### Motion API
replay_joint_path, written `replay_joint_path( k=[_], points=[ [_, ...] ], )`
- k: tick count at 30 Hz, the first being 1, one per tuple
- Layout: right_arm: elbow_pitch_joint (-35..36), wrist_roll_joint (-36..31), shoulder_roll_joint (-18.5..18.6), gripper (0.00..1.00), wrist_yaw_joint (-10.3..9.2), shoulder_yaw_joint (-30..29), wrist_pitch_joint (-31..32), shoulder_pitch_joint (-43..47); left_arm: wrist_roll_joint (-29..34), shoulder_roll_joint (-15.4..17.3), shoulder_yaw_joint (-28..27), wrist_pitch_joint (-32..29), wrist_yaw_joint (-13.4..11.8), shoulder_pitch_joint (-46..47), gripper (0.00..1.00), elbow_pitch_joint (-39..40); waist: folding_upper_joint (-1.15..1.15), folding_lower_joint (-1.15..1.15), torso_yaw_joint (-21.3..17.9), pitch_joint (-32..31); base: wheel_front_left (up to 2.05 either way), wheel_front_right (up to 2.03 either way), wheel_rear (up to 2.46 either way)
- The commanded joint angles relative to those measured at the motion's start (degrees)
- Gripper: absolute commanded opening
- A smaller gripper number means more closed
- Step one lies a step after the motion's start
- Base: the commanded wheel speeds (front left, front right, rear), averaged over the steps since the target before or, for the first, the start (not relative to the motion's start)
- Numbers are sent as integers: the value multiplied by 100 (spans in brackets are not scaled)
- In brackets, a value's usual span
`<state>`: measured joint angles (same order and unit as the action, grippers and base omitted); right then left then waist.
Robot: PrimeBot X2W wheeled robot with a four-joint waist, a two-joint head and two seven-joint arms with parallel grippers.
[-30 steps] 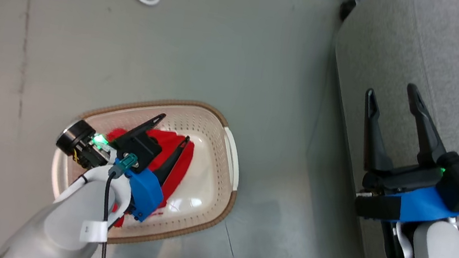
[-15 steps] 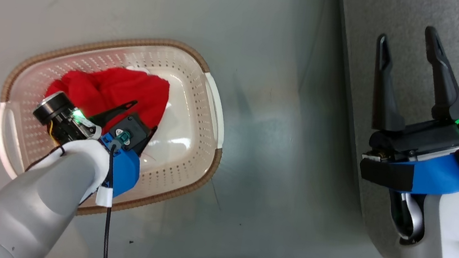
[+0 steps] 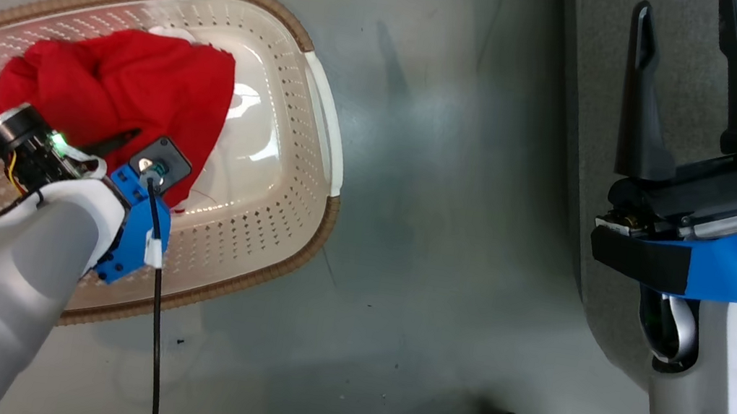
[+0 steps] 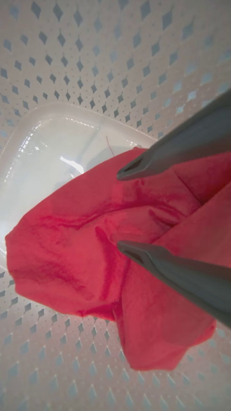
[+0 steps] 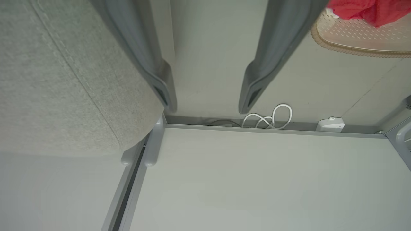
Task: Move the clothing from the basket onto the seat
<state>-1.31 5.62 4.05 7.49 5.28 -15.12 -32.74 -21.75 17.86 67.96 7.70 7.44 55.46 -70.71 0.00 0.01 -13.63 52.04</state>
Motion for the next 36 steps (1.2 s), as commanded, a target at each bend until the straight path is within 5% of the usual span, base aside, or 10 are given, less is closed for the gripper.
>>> replay_joint_path(
  k=[1,20,21,22,23,36],
  points=[
    [62,-19,-29,100,1,-6,-5,-129,-47,47,49,-53,3,194,100,-48,0,-1,-63,196,0,0,0],
    [285,-20,-96,100,1,-18,-5,-178,69,198,309,-714,-64,766,100,-299,0,-1,-213,876,0,0,0],
    [285,-24,-97,100,1,-17,-5,-173,78,202,321,-748,-64,771,82,-304,0,-1,-218,880,0,0,0],
    [285,-28,-101,100,1,-20,-5,-167,80,197,331,-759,-67,781,33,-308,0,-1,-219,880,0,0,0],
    [281,-31,-102,100,1,-24,-5,-160,91,188,338,-761,-78,789,0,-310,0,-1,-219,877,0,0,0],
    [193,-58,-115,100,1,-80,-5,-152,6,-14,377,-753,-64,698,0,-313,0,-1,-134,704,0,0,0]
  ],
)
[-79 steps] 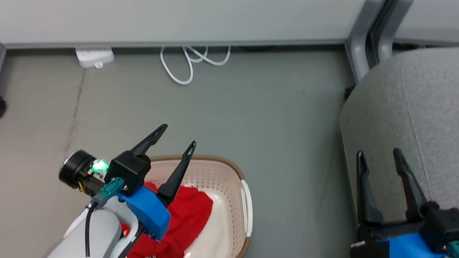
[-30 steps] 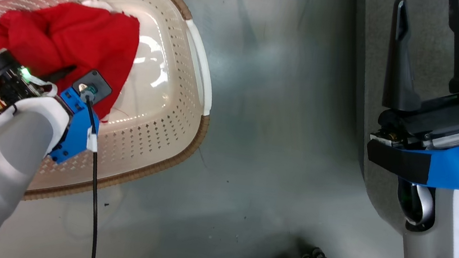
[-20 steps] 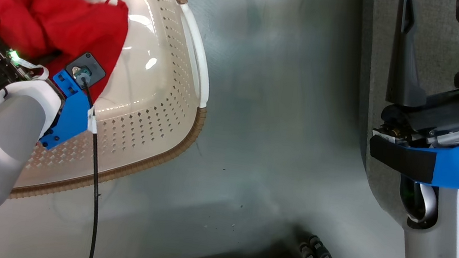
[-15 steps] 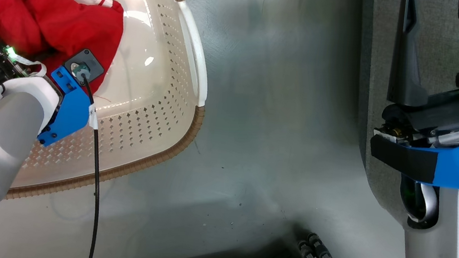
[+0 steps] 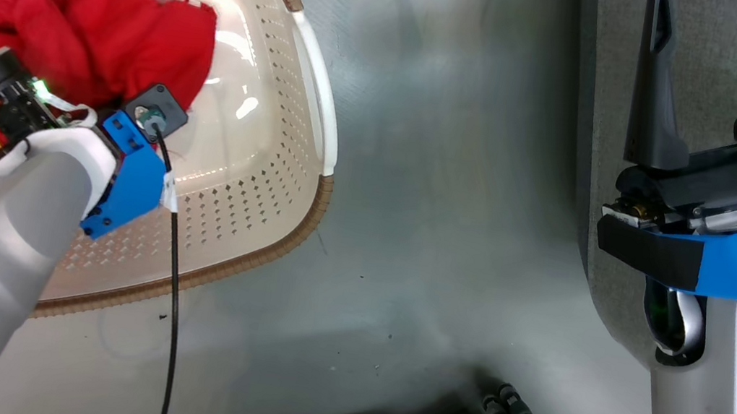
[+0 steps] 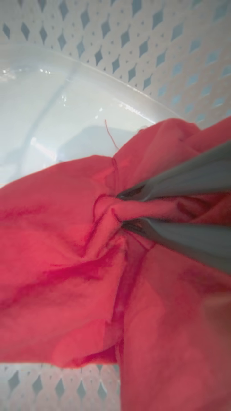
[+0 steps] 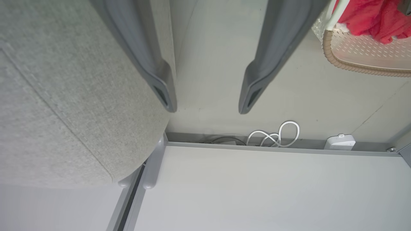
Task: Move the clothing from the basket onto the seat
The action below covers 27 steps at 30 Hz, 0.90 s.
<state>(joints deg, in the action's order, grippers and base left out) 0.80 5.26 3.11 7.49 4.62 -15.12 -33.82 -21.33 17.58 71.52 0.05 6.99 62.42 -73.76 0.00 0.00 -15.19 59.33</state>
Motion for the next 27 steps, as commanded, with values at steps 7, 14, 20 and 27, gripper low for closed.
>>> replay_joint_path(
  k=[7,14,20,27],
  points=[
    [-103,-22,-15,100,1,-57,-5,6,-179,-262,-26,297,12,-101,0,7,0,0,161,-310,0,0,0],
    [-249,-20,83,100,1,-107,-4,127,-325,-572,-18,677,47,-259,0,73,0,0,384,-734,0,0,0],
    [-431,-36,176,100,1,-156,-5,290,-554,-829,-72,1097,49,-501,0,168,0,0,602,-1236,0,0,0],
    [-640,-49,322,100,1,-300,-5,612,-917,-1089,-166,1439,46,-836,0,449,0,0,952,-1911,0,0,0]
  ],
)
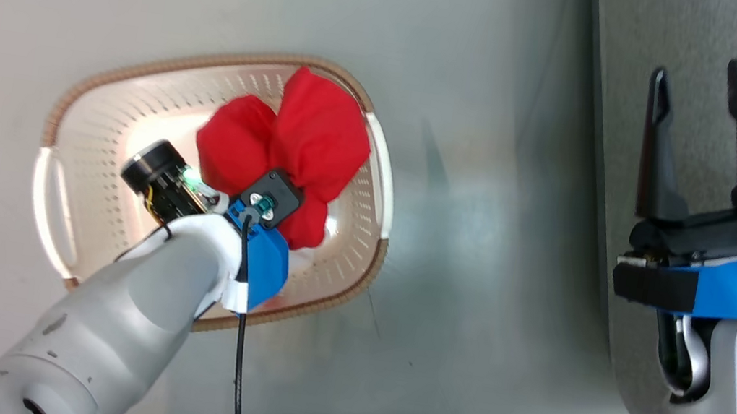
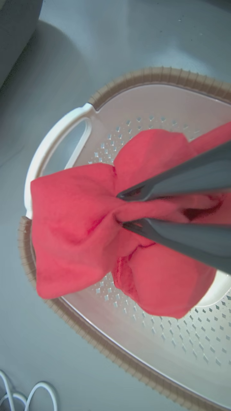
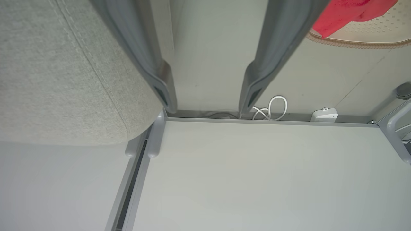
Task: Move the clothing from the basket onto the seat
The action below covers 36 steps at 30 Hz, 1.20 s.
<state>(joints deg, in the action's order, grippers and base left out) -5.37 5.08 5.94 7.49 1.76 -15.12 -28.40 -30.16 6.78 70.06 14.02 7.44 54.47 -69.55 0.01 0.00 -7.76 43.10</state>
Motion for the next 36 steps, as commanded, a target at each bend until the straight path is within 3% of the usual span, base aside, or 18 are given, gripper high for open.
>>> replay_joint_path(
  k=[1,7,21,36],
  points=[
    [-56,-34,49,100,1,-20,-4,117,-76,-32,-35,64,1,-85,0,72,-1,0,245,-390,0,0,0],
    [-228,-46,87,100,1,-108,-5,458,-266,-113,-215,122,2,-265,0,473,-1,0,449,-1020,0,0,0],
    [-596,-4,133,100,1,-138,-5,1252,-140,40,-1119,124,-88,-885,0,1933,-1,0,681,-2465,0,0,0],
    [-819,35,107,100,1,-106,-5,1998,41,-150,-1701,125,-72,-1136,0,2547,-1,0,712,-3571,0,0,0]
  ],
)
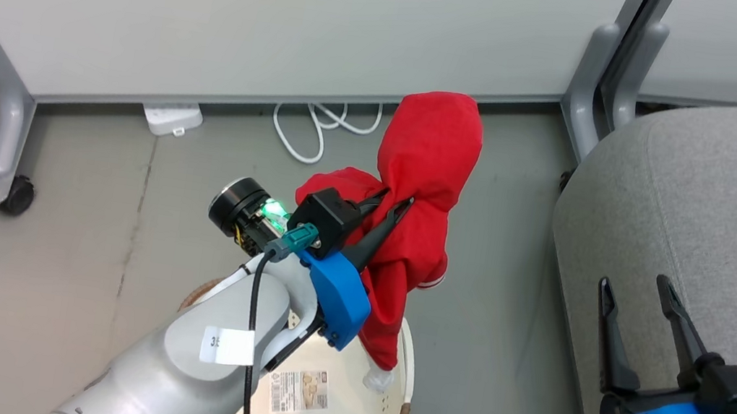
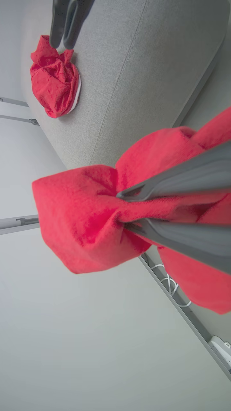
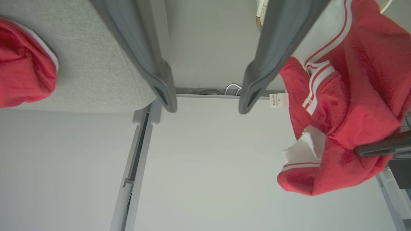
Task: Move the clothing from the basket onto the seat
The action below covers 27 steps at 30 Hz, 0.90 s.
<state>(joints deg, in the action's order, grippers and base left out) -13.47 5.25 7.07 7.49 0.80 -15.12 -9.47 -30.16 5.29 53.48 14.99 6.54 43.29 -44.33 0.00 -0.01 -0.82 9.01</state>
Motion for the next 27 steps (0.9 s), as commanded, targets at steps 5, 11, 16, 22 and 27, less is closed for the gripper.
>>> replay_joint_path(
  k=[5,11,16,22,27],
  points=[
    [-33,13,-30,100,1,24,-5,320,50,-61,-120,28,38,70,0,80,0,1,18,-423,0,0,0],
    [-64,30,-73,100,1,63,-5,536,52,-91,-171,28,49,134,0,108,0,1,0,-664,0,0,0],
    [-64,28,-89,100,1,99,-5,602,44,-102,-174,28,56,155,0,106,0,1,-7,-738,0,0,0],
    [-46,38,-95,100,1,226,-5,596,61,-106,-174,29,71,145,0,124,0,1,6,-763,0,0,0],
    [-98,21,-42,100,1,561,-5,638,73,-108,-188,29,80,157,0,123,0,1,33,-738,0,0,0]
  ],
)
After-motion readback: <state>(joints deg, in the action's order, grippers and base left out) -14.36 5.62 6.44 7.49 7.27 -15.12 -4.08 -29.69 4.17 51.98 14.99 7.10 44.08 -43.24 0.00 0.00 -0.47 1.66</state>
